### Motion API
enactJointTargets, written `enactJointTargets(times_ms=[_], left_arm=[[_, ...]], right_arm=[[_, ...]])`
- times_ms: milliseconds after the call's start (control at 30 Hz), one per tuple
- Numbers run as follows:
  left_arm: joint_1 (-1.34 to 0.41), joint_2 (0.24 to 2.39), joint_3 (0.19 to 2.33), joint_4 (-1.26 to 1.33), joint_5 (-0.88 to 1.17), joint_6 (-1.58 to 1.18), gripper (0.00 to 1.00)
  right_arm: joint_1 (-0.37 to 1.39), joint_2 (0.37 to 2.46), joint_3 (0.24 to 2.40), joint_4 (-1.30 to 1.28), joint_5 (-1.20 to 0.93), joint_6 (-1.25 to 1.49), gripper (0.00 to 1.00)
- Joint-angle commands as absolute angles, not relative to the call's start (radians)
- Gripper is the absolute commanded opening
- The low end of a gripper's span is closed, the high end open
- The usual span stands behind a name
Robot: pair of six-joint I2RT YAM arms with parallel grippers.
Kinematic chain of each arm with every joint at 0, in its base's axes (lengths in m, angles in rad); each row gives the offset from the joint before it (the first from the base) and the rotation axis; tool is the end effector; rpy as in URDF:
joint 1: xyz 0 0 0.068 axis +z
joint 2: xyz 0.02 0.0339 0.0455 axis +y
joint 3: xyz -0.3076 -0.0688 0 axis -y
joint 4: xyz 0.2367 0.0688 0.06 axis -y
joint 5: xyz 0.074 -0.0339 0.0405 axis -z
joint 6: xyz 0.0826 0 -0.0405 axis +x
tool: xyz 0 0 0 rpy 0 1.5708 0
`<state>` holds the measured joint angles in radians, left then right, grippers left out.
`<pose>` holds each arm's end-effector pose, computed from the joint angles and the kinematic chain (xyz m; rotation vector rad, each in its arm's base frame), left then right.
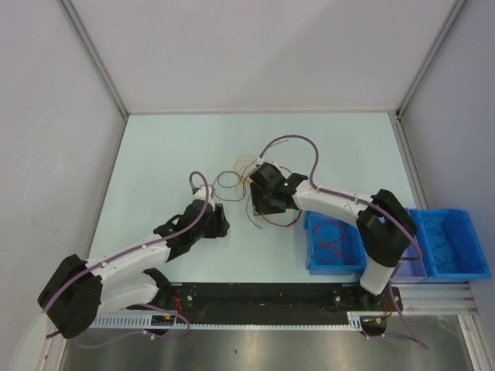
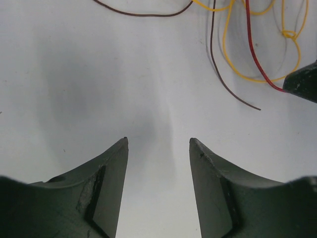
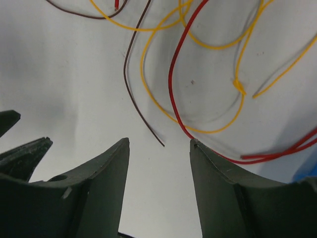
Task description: Untangle the cables
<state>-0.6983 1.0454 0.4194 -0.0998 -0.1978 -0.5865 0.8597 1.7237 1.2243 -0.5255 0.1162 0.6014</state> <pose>0.1702 -0.1217 0.1867 0.0263 2.3191 -0.4400 0.2581 0.2850 0.2235 -0.2967 2.6178 0.3779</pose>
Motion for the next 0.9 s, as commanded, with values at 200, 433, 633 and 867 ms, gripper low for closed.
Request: enactJointTargets(times_ms=[200, 433, 633, 867], left_arm=[[-0.693, 1.094, 0.411, 0.049, -0.173, -0.604, 0.56], [-0.692, 1.114, 0.416, 0.052, -0.17, -0.604, 0.55], [-0.692, 1.114, 0.416, 0.057, -0.169, -0.604, 0.54], [-0.692, 1.124, 0.42, 0.057, -0.166, -0.603, 0.53]], right_arm=[[0.856, 1.901, 1.394, -0.563, 0.202, 0.583, 0.5], [0.836, 1.979, 1.448, -0.587, 0.23, 0.577, 0.47], [0.831, 2.019, 1.486, -0.592, 0.235, 0.566, 0.43], [0.841, 2.062, 1.525, -0.62, 0.262, 0.561, 0.34]])
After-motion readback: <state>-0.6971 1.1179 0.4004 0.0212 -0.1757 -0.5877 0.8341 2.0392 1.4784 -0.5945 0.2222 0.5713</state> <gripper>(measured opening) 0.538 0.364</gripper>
